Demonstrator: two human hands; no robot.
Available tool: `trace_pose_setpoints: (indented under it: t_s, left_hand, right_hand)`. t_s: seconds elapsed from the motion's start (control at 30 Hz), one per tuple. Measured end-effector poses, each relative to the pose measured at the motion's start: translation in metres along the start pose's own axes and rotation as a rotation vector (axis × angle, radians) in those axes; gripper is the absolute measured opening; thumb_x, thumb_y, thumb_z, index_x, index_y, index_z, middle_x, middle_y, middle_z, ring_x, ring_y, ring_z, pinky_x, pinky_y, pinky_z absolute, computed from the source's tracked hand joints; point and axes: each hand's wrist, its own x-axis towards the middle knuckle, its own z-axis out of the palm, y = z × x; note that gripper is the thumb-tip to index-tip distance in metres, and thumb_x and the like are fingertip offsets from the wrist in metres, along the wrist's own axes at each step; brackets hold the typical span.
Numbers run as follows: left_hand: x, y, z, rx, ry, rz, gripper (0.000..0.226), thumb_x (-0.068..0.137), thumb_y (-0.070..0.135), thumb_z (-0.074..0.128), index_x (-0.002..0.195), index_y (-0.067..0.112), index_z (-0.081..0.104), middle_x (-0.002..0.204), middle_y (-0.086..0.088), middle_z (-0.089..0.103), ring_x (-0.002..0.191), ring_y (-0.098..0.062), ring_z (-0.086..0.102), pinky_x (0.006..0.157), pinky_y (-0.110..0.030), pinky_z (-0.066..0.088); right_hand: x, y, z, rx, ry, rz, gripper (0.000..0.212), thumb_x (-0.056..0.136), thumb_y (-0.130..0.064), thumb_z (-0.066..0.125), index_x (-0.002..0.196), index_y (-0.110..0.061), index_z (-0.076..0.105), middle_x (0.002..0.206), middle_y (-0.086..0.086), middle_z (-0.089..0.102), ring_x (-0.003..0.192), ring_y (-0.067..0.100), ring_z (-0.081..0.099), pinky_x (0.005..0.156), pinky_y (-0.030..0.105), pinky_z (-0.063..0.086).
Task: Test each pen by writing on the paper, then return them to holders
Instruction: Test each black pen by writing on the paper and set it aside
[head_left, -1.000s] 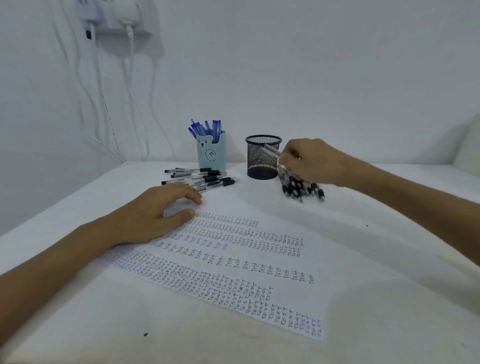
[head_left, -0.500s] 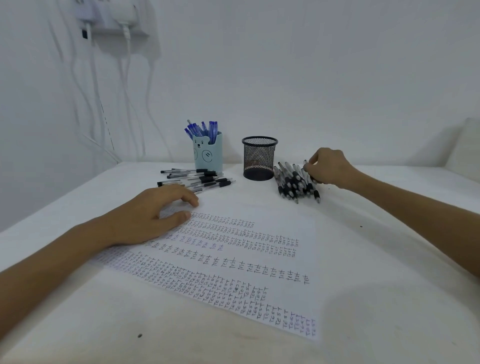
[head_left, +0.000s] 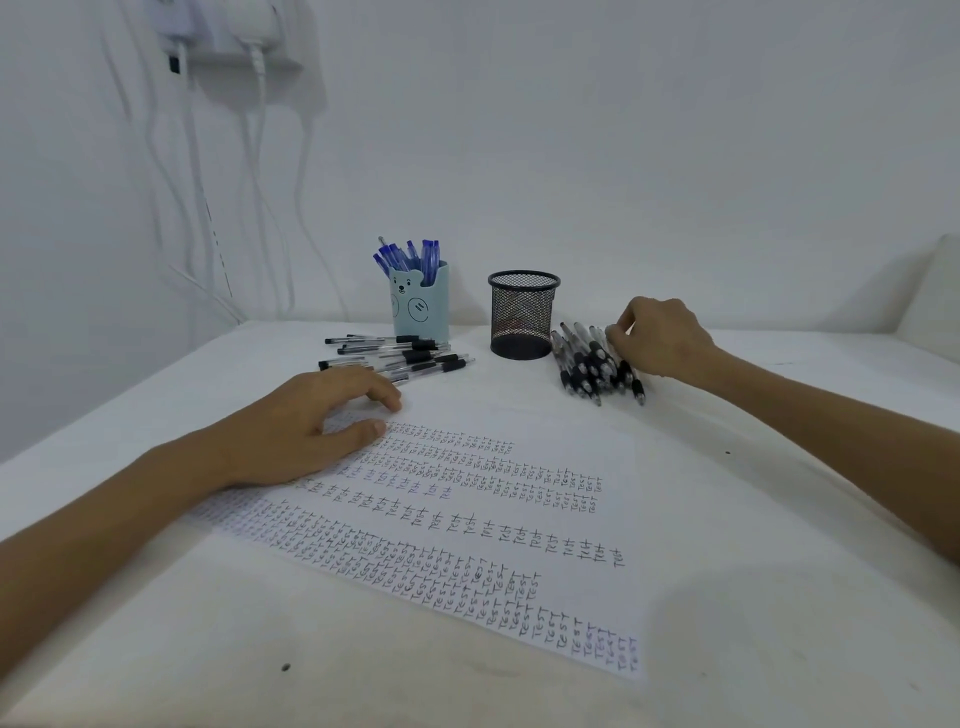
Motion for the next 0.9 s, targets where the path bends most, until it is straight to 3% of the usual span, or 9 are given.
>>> trace_pose_setpoints:
  t_s: [0.13,0.27,0.37,0.43,0.53,0.7,0.9]
  left_hand:
    - [0.000,-0.002,0.000,0.011,0.012,0.002,0.039,0.095,0.056,0.053,0.126,0.034,0.064,0.131,0.023,0.063,0.125,0.000,0.058,0.104,-0.023,0.045]
    - [0.000,0.000,-0.003,0.037,0.058,-0.011,0.037,0.095,0.056,0.051,0.122,0.034,0.065,0.128,0.024,0.064,0.123,0.002,0.058,0.101,-0.016,0.042]
    - [0.000,0.000,-0.005,0.098,0.095,-0.028,0.029,0.098,0.052,0.050,0.117,0.036,0.066,0.118,0.022,0.066,0.113,0.000,0.059,0.091,-0.014,0.042]
    - [0.002,0.000,-0.005,0.112,0.141,-0.050,0.013,0.101,0.040,0.058,0.110,0.037,0.066,0.109,0.021,0.066,0.105,-0.002,0.059,0.082,-0.010,0.041]
    - [0.001,-0.001,-0.005,0.127,0.179,-0.069,0.014,0.101,0.021,0.065,0.106,0.033,0.069,0.102,0.021,0.065,0.100,-0.004,0.057,0.079,-0.007,0.038]
    - [-0.001,-0.005,-0.007,0.159,0.200,-0.119,0.017,0.093,0.039,0.058,0.105,0.034,0.069,0.104,0.017,0.063,0.102,-0.004,0.055,0.085,-0.021,0.042]
    - [-0.001,-0.008,-0.006,0.137,0.168,-0.182,0.040,0.086,0.061,0.053,0.113,0.035,0.064,0.113,0.019,0.061,0.109,-0.001,0.053,0.091,-0.018,0.040]
  right_hand:
    - [-0.003,-0.017,-0.011,0.010,0.111,-0.088,0.022,0.098,-0.035,0.052,0.098,-0.016,0.064,0.095,0.007,0.071,0.089,0.030,0.064,0.068,0.032,0.045]
    - [-0.015,-0.052,-0.021,0.083,0.213,-0.244,0.019,0.096,-0.036,0.054,0.095,-0.021,0.065,0.088,-0.001,0.069,0.087,0.025,0.063,0.070,0.033,0.050]
    - [-0.028,-0.085,-0.022,0.138,0.256,-0.392,0.019,0.094,-0.034,0.056,0.097,-0.020,0.067,0.087,-0.002,0.070,0.085,0.025,0.064,0.073,0.036,0.055]
    - [-0.036,-0.107,-0.017,0.146,0.228,-0.528,0.017,0.094,-0.028,0.056,0.099,-0.018,0.068,0.088,-0.003,0.070,0.084,0.022,0.062,0.075,0.036,0.054]
    - [-0.040,-0.134,0.000,0.039,0.060,-0.814,0.016,0.095,-0.019,0.057,0.104,-0.015,0.069,0.098,-0.002,0.066,0.087,0.016,0.059,0.082,0.038,0.053]
    - [-0.035,-0.156,0.043,-0.211,-0.113,-0.974,0.029,0.101,-0.022,0.050,0.125,-0.015,0.065,0.121,0.005,0.059,0.113,0.024,0.056,0.088,0.044,0.055]
    - [-0.029,-0.150,0.060,-0.236,-0.060,-1.017,0.025,0.107,-0.030,0.045,0.121,-0.014,0.059,0.121,0.003,0.059,0.112,0.022,0.052,0.086,0.043,0.054]
